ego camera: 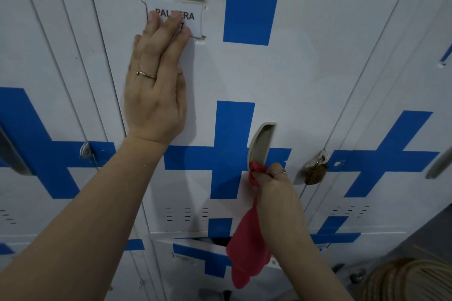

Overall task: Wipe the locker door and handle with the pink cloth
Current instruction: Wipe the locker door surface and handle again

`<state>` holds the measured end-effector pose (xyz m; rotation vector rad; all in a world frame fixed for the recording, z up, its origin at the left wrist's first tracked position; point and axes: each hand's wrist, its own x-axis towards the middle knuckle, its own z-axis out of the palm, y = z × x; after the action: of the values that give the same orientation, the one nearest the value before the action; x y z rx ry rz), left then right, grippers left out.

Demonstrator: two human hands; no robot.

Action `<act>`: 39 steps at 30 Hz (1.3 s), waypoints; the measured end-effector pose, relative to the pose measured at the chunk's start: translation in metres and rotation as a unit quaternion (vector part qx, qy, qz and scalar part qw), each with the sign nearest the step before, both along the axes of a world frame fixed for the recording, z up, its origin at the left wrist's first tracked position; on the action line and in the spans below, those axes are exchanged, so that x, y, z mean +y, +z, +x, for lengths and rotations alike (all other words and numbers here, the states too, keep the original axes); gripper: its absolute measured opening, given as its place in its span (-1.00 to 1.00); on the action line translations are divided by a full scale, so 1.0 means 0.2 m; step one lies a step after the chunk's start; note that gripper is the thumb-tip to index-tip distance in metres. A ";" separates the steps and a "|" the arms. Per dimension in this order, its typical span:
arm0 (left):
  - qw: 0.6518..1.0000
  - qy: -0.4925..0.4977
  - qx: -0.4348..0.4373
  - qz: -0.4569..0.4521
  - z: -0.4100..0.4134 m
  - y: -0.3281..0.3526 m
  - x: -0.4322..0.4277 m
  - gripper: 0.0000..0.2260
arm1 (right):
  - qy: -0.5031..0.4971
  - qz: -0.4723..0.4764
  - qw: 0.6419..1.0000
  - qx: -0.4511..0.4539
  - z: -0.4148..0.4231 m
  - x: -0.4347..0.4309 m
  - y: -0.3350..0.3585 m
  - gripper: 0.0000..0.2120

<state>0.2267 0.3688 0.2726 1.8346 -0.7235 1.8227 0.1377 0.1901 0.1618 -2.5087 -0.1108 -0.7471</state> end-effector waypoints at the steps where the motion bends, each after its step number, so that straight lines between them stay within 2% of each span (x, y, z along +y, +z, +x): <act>1: 1.000 -0.003 -0.009 -0.002 0.01 -0.01 0.01 -0.68 | 0.013 0.006 1.000 0.016 -0.01 -0.03 0.02 -0.79; 3: 1.000 0.002 -0.008 0.002 0.01 -0.01 0.01 -0.67 | 0.026 0.053 0.997 0.039 -0.06 -0.08 0.05 -0.78; 4: 1.000 0.005 -0.009 0.009 0.01 -0.01 0.01 -0.67 | 0.001 0.068 0.996 0.051 -0.07 -0.11 0.05 -0.78; 8: 1.000 0.003 -0.012 0.004 0.02 -0.01 0.01 -0.70 | -0.045 0.100 0.990 -0.086 -0.08 -0.11 0.10 -0.72; 11: 1.000 0.001 -0.011 0.004 0.02 -0.01 0.01 -0.70 | -0.010 0.189 0.977 -0.094 -0.03 -0.04 0.06 -0.79; 15: 1.000 -0.003 -0.009 0.006 0.02 -0.01 0.01 -0.71 | -0.025 0.128 0.990 -0.051 0.01 0.00 -0.14 -0.79; 17: 1.000 -0.004 -0.010 0.007 0.02 -0.01 0.01 -0.71 | -0.008 0.088 0.996 -0.010 -0.02 0.00 -0.20 -0.71; 19: 1.000 0.000 -0.015 0.006 0.03 -0.01 0.01 -0.71 | -0.034 0.045 0.997 -0.050 -0.04 0.00 -0.20 -0.68; 22: 1.000 0.005 -0.017 0.003 0.03 -0.02 0.01 -0.71 | -0.008 0.070 0.993 -0.090 -0.04 0.04 -0.07 -0.74; 24: 1.000 0.004 -0.014 0.002 0.03 -0.02 0.01 -0.71 | 0.004 0.082 0.994 -0.071 -0.02 0.06 -0.03 -0.73; 26: 1.000 0.002 -0.014 -0.001 0.03 -0.02 0.01 -0.71 | 0.000 0.087 0.996 0.008 0.00 0.09 -0.02 -0.69; 27: 1.000 0.002 -0.016 -0.001 0.02 -0.02 0.01 -0.71 | -0.018 0.060 0.998 0.022 0.01 0.10 0.00 -0.68; 28: 1.000 0.003 -0.017 0.000 0.03 -0.01 0.01 -0.71 | -0.029 0.014 0.999 0.026 0.02 0.11 0.03 -0.58; 29: 1.000 0.003 -0.016 0.003 0.03 -0.02 0.01 -0.71 | -0.047 -0.082 0.994 0.054 0.01 0.13 0.06 -0.48; 30: 1.000 0.002 -0.015 0.006 0.03 -0.02 0.01 -0.71 | -0.046 -0.084 0.989 0.113 0.01 0.14 0.07 -0.49; 32: 1.000 0.002 -0.014 0.009 0.03 -0.02 0.01 -0.70 | -0.054 -0.013 0.990 0.128 0.02 0.14 0.09 -0.60; 35: 1.000 0.003 -0.012 0.010 0.02 -0.02 0.01 -0.69 | -0.057 -0.004 0.991 0.117 0.03 0.11 0.10 -0.64; 36: 1.000 0.003 -0.011 0.009 0.02 -0.02 0.01 -0.69 | -0.054 0.037 0.989 0.132 0.02 0.11 0.12 -0.64; 39: 1.000 0.002 -0.009 0.006 0.01 -0.02 0.01 -0.68 | -0.006 0.051 0.988 0.144 -0.03 0.03 0.11 -0.73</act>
<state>0.2295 0.3703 0.2696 1.8319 -0.7389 1.8434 0.1317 0.1969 0.1842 -2.4898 0.0441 -0.3764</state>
